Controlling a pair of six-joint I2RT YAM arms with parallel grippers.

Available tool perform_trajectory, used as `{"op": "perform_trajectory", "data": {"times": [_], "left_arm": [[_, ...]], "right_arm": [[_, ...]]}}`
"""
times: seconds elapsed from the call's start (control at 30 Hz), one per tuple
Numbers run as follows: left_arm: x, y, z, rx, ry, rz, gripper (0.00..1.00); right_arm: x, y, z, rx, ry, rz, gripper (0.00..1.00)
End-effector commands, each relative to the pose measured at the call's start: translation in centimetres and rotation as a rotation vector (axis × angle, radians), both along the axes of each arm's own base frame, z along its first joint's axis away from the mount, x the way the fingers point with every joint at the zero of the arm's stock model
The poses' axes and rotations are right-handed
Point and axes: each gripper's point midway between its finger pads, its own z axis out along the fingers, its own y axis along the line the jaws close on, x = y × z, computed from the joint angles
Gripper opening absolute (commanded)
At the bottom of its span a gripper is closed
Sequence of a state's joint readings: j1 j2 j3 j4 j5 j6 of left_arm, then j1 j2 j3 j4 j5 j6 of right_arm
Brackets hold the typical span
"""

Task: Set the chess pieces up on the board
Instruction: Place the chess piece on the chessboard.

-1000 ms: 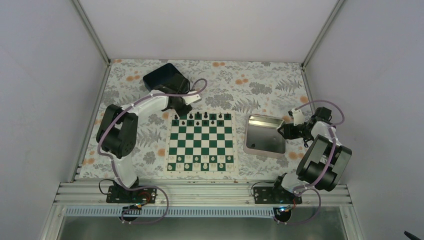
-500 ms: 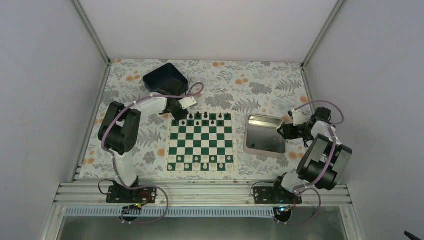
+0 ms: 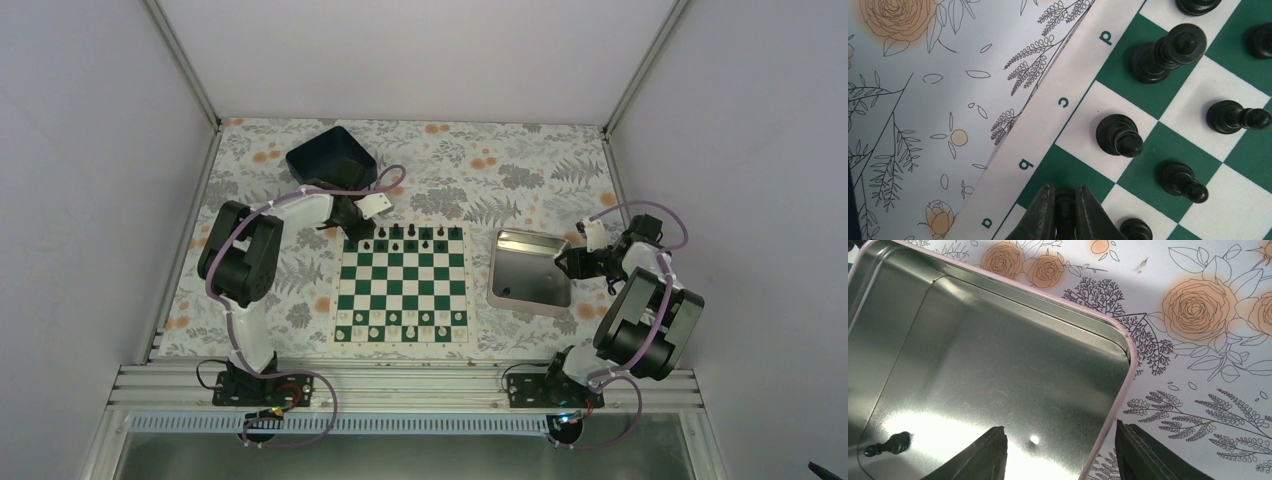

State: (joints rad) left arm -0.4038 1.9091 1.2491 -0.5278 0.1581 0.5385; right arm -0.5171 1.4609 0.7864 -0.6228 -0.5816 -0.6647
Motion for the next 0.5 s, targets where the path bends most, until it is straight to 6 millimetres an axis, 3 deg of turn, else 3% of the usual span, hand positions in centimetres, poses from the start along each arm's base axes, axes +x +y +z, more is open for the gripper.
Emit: {"op": "perform_trajectory", "data": {"times": [0.0,0.27,0.47], "left_arm": [[-0.04,-0.25,-0.56,-0.026,0.018,-0.009,0.04],[-0.47,-0.41,-0.77,-0.034,0.039,-0.019,0.05],[-0.33,-0.44,-0.46,-0.034,0.037,-0.019,0.19]], "right_arm": [[-0.20,0.44,-0.52,0.008,0.010,0.019,0.57],[-0.20,0.43,-0.53,0.007,0.010,0.018,0.57],[-0.20,0.45,-0.53,0.008,0.009,0.019,0.57]]}}
